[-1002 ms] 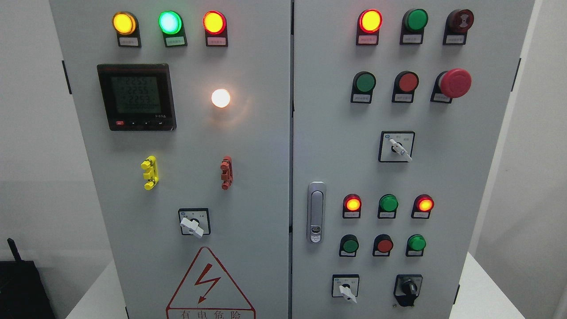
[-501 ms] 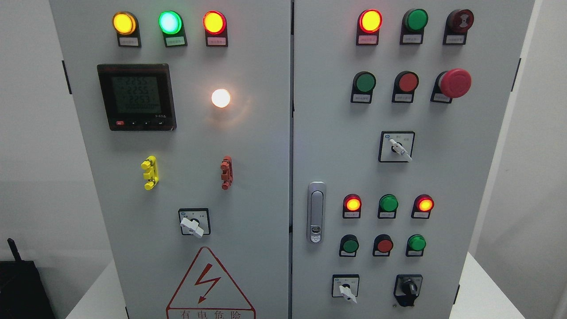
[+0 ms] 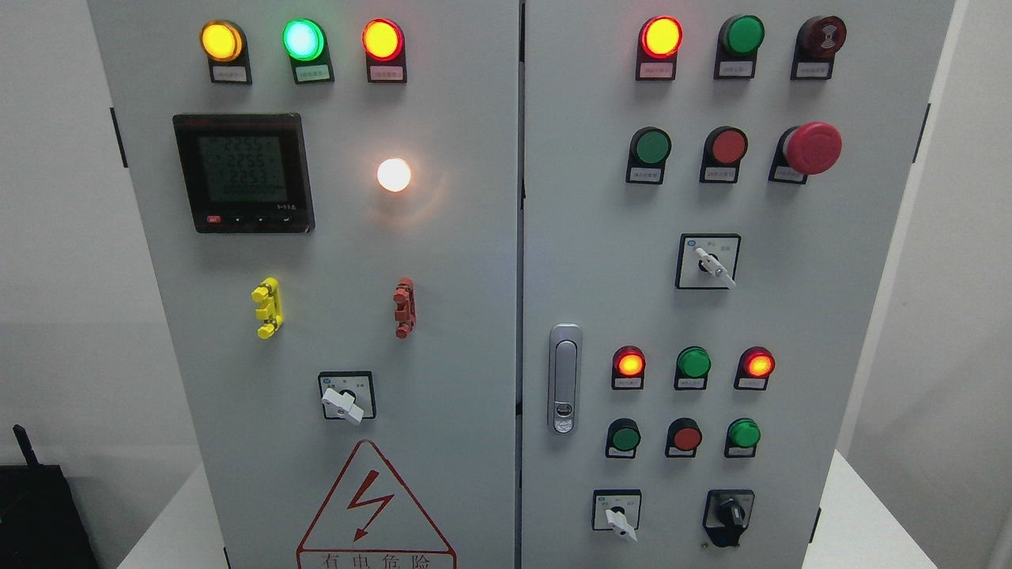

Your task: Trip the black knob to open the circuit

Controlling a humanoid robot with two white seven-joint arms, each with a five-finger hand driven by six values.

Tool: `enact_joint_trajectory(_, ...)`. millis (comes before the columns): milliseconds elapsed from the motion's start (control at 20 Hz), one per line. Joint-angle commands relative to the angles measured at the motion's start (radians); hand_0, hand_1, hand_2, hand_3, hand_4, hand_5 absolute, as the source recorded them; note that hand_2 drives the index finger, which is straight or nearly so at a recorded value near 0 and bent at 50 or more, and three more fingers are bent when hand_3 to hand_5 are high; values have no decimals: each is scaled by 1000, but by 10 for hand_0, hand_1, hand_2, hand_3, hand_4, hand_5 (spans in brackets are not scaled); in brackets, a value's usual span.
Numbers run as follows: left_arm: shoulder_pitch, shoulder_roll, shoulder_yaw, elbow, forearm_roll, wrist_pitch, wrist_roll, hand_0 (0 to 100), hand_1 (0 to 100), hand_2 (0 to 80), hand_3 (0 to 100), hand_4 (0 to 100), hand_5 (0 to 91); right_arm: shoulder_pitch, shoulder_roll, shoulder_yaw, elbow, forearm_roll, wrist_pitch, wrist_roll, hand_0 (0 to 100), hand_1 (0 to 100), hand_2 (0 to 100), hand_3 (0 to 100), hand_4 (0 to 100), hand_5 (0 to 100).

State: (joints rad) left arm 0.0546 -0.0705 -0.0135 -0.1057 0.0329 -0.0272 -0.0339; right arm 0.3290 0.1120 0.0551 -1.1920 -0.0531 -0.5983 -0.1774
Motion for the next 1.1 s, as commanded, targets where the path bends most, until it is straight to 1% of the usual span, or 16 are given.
enact_joint_trajectory(0,-2,-2,1,0,2,0,0,120,389,0,0,0,0,-1,0,3,-49,-1,-12,-5,0,144,0,1000,972,959)
enact_joint_trajectory(200,-2,-2,1,0,2,-2,0,120,389,0,0,0,0,7,2,3,-110,1,-5,-5,0,112,2,1000,994,968)
enact_joint_trajectory(451,-2,-2,1,0,2,-2,0,120,389,0,0,0,0,5,2,2,-162,1,11,-5,0,98,5,1000,1000,971)
enact_joint_trajectory(601,-2,-2,1,0,2,0,0,120,389,0,0,0,0,5,2,0,-204,1,43,-5,0,97,7,1000,1000,972)
enact_joint_trajectory(1052,-2,-2,1,0,2,-2,0,120,389,0,0,0,0,15,3,2,-328,1,97,-5,0,96,11,1000,1000,972)
